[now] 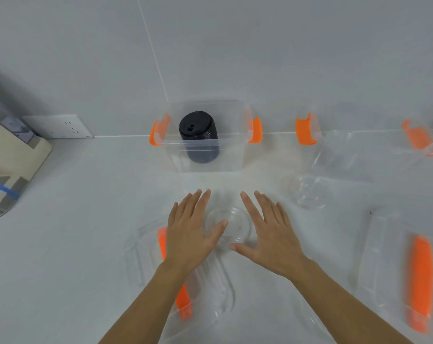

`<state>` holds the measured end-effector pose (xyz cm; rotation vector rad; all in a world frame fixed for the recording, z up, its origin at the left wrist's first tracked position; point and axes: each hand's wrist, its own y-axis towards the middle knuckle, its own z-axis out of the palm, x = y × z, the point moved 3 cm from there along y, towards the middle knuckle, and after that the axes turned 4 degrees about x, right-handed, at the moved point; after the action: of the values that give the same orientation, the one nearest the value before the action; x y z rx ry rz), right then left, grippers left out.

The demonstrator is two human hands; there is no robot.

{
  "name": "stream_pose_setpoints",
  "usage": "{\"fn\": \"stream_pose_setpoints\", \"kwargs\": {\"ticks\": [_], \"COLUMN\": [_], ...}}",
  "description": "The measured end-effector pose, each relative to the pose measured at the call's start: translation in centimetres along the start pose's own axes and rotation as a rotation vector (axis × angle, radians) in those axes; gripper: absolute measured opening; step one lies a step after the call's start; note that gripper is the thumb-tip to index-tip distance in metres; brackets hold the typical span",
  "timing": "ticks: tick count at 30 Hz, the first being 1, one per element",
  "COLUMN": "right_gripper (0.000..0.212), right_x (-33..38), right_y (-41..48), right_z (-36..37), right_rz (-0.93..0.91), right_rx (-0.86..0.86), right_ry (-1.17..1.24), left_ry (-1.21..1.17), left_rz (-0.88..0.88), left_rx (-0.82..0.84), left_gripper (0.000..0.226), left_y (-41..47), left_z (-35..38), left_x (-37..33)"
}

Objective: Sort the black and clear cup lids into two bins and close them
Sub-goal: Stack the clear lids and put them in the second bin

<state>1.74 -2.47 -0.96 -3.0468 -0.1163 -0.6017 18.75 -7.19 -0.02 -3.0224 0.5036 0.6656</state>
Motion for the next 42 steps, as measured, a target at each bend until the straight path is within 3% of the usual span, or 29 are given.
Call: {"fn": "stream_pose_setpoints", "kwargs": {"ticks": [7,13,18,20,23,27,30,36,39,42], "right_gripper": [0.104,0.105,0.098,0.095,0.093,0.090,0.091,0.087,0.071,0.042], "right_x": [-0.9,-1.1,-0.8,-0.8,-0.7,-1.1,-2.0,-3.7,-5.2,-7.3], "right_y": [-0.1,0.1,0.2,0.1,0.1,0.2,0.0,-0.7,-1.5,-1.6], "right_z": [3.0,3.2,3.0,3.0,2.9,2.2,1.3,-2.2,-4.4,-6.5], "right_rz": [0.017,0.003,-0.015,-0.024,-0.035,0.020,0.109,0.221,0.277,0.354], "right_rx": [0.133,0.149,0.113,0.100,0.077,0.045,0.093,0.024,-0.004,-0.164], "right_ry": [-0.038,0.047,0.105,0.110,0.131,0.294,0.470,0.811,1.025,1.164], "left_ry": [-0.033,-0.148,-0.008,-0.029,-0.309,-0.698,-0.817,-0.961,-1.043,-1.134], "left_rz": [-0.007,-0.123,-0.195,-0.215,-0.251,-0.245,-0.243,-0.218,-0.240,-0.250], "left_rx": [0.254,0.335,0.469,0.518,0.554,0.508,0.514,0.460,0.485,0.512], "left_gripper": [0.077,0.087,0.063,0.065,0.064,0.042,0.036,0.035,0.035,0.039], "left_y": [1.5,2.5,3.5,3.8,4.0,4.0,4.3,5.5,6.1,6.8], "left_z": [2.3,2.1,2.1,1.8,1.4,0.6,0.3,0.7,1.2,1.7], "left_x": [0.7,0.0,-1.1,-1.2,-1.0,-1.3,-2.2,-5.5,-7.6,-10.0]}}
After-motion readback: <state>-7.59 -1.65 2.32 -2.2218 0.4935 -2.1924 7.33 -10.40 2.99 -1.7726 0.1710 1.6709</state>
